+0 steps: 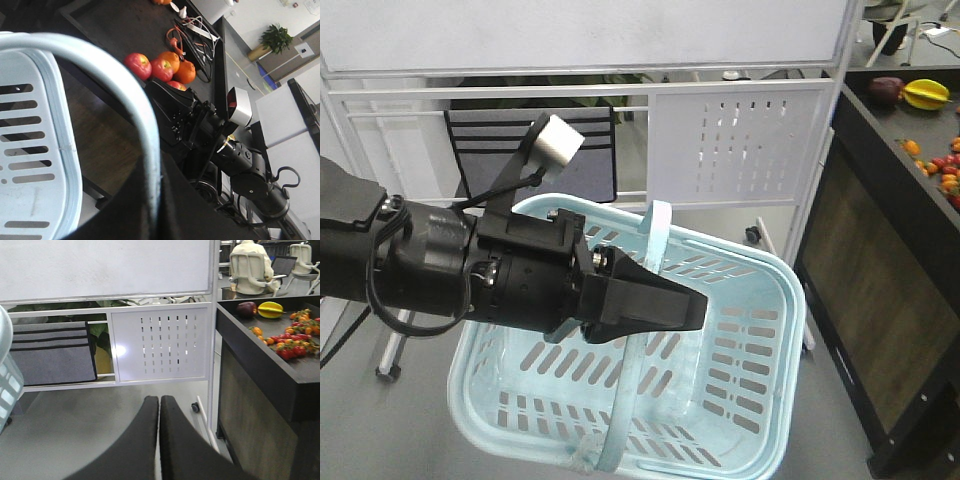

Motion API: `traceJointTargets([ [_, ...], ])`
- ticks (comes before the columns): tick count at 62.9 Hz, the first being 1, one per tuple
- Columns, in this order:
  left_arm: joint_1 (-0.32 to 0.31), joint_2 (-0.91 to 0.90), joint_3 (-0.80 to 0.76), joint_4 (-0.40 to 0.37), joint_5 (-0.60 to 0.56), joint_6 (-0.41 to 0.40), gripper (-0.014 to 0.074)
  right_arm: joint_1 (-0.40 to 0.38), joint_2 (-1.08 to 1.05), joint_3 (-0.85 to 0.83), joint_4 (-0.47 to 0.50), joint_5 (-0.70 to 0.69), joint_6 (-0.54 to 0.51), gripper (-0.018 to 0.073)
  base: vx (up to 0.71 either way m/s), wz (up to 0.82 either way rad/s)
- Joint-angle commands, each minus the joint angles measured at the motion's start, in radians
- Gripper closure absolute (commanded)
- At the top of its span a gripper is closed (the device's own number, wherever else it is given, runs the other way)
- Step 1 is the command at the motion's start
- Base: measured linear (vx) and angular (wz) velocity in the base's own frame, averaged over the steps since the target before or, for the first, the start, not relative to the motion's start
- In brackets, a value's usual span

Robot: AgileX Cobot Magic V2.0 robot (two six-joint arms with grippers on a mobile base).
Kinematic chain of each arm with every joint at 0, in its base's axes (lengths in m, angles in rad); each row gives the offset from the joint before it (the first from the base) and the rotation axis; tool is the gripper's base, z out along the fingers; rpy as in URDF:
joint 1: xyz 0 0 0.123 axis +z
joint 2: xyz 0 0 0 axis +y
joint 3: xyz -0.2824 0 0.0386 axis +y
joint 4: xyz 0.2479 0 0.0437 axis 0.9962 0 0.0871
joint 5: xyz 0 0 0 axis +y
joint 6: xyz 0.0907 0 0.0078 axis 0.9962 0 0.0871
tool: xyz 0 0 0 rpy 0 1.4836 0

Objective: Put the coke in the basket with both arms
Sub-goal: 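Hold the light-blue basket in the left gripper while driving to the drinks shelf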

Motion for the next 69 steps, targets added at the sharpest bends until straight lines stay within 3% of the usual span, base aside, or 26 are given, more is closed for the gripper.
traceJointTargets([
  [1,-0.005,-0.038,-0.028,-0.075,0.009,0.013,0.0603,-0.005,-0.018,0.01,-0.009,-0.078,-0.009,0.0564,0.2,0.14],
  [69,-0.005,-0.038,-0.028,-0.075,0.009,0.013,0.0603,-0.005,-0.018,0.01,-0.009,-0.078,-0.009,0.0564,0.16,0.39],
])
